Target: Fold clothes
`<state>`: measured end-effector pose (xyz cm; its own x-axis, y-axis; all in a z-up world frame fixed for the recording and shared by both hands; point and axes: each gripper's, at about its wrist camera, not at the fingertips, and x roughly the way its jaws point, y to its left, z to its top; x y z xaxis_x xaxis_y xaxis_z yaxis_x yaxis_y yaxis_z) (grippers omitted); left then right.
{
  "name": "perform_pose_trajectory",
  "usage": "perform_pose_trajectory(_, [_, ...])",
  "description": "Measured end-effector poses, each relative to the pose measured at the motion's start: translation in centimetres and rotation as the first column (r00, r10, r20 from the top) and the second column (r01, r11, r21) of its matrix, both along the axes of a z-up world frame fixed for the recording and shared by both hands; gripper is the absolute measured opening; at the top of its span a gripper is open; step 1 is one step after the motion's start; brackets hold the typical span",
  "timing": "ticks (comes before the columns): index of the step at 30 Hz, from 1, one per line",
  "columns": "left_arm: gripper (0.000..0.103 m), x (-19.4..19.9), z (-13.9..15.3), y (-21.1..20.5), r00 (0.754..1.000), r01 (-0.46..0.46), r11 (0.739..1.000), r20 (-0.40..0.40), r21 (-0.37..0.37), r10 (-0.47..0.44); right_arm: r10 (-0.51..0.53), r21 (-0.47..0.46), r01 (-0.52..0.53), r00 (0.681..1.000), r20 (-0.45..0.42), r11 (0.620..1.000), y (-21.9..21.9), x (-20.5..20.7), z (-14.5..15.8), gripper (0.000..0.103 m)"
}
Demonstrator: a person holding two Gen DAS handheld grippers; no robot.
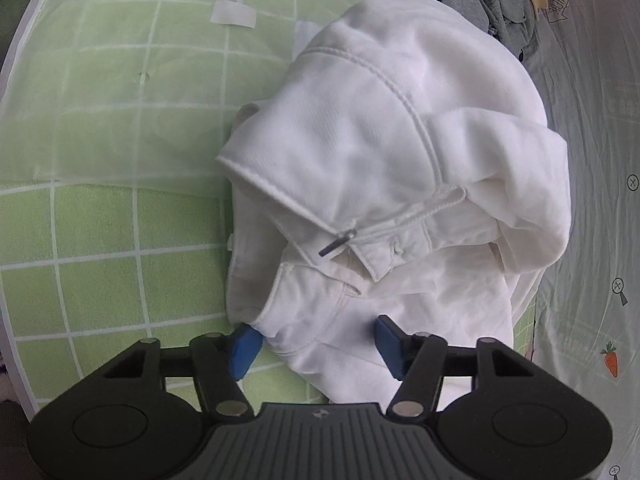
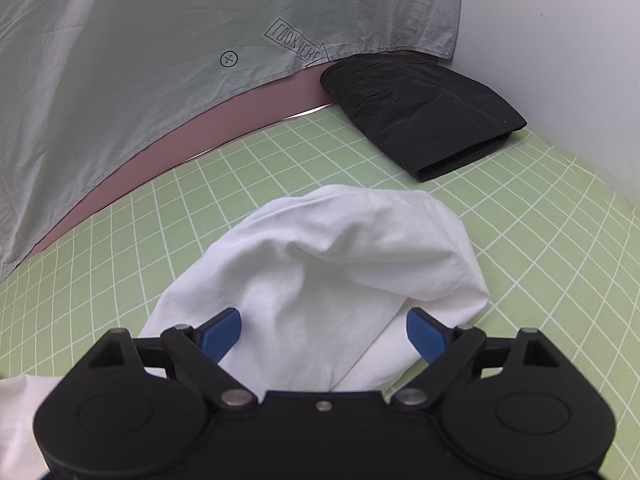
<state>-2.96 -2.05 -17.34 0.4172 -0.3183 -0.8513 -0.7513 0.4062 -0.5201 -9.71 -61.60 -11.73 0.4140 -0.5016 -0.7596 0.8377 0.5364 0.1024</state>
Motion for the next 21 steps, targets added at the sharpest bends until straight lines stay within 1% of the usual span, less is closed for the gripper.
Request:
perform_pose_trajectory(2, [0.039, 0.3, -0.1, 0.2, 1.000, 0.008, 1.000, 0.010, 0.004, -0.008, -0.018, 0.028, 0.017, 1.000, 0.013, 0.999, -0.7, 0.0, -0.3, 0.091])
perform_pose_trajectory(4, [0.034, 1.0, -0.1, 0.2, 0.999, 0.037, 0.999, 0.015, 0.018, -0.037, -0.029, 0.046, 0.027, 0.999, 0.025, 0.999, -1.1, 0.2, -0.5, 0.090])
perform_pose_trajectory(5, [0.031, 1.5, -0.1, 0.1, 0.998, 0.059, 0.998, 0.016, 0.028, -0.059, -0.028, 0.054, 0.026, 0.999, 0.029, 0.998, -1.4, 0.4, -0.6, 0.088])
perform_pose_trajectory(6, [0.030, 2.2, 0.0, 0.0, 0.997, 0.081, 0.996, 0.017, 0.042, -0.082, -0.016, 0.062, 0.014, 0.999, 0.031, 0.998, -1.6, 0.7, -0.7, 0.075])
perform_pose_trajectory(7, [0.027, 2.9, 0.2, -0.2, 0.994, 0.105, 0.993, 0.018, 0.057, -0.106, 0.002, 0.073, -0.005, 0.999, 0.035, 0.997, -1.9, 1.1, -0.9, 0.065])
perform_pose_trajectory(8, [0.025, 3.8, 0.3, -0.5, 0.991, 0.131, 0.988, 0.019, 0.076, -0.133, 0.018, 0.084, -0.021, 0.999, 0.039, 0.996, -2.2, 1.6, -1.0, 0.044])
perform_pose_trajectory(9, [0.024, 4.6, 0.4, -0.7, 0.988, 0.151, 0.984, 0.018, 0.093, -0.154, 0.024, 0.096, -0.028, 0.999, 0.046, 0.995, -2.4, 2.1, -1.1, 0.026])
perform_pose_trajectory(10, [0.023, 5.5, 0.6, -0.9, 0.985, 0.170, 0.980, 0.021, 0.106, -0.173, 0.022, 0.100, -0.028, 0.998, 0.056, 0.995, -2.6, 2.6, -1.1, 0.017])
perform_pose_trajectory(11, [0.022, 6.4, 0.6, -1.0, 0.983, 0.179, 0.977, 0.027, 0.112, -0.183, 0.019, 0.093, -0.025, 0.998, 0.065, 0.995, -2.9, 3.3, -1.0, 0.005])
perform_pose_trajectory(12, [0.022, 7.3, 0.6, -1.0, 0.982, 0.180, 0.978, 0.035, 0.109, -0.184, 0.018, 0.081, -0.024, 0.998, 0.068, 0.996, -3.2, 4.0, -0.9, 0.002])
perform_pose_trajectory(14, [0.022, 9.4, 0.4, -1.2, 0.980, 0.183, 0.978, 0.059, 0.103, -0.190, 0.018, 0.060, -0.023, 0.997, 0.078, 0.998, -3.8, 5.2, -0.6, 0.001])
perform_pose_trajectory(17, [0.021, 13.0, 0.5, -2.0, 0.972, 0.209, 0.971, 0.083, 0.119, -0.219, 0.039, 0.041, -0.043, 0.995, 0.097, 0.998, -4.6, 7.3, -0.1, 0.001])
perform_pose_trajectory(19, [0.020, 15.8, 1.2, -2.7, 0.963, 0.230, 0.960, 0.104, 0.163, -0.248, 0.059, -0.016, -0.058, 0.995, 0.083, 0.998, -4.7, 8.8, 0.4, 0.000])
perform_pose_trajectory(21, [0.019, 17.7, 2.1, -2.9, 0.958, 0.230, 0.956, 0.130, 0.183, -0.255, 0.045, -0.117, -0.037, 0.997, 0.066, 0.992, -5.2, 9.6, 1.7, 0.000])
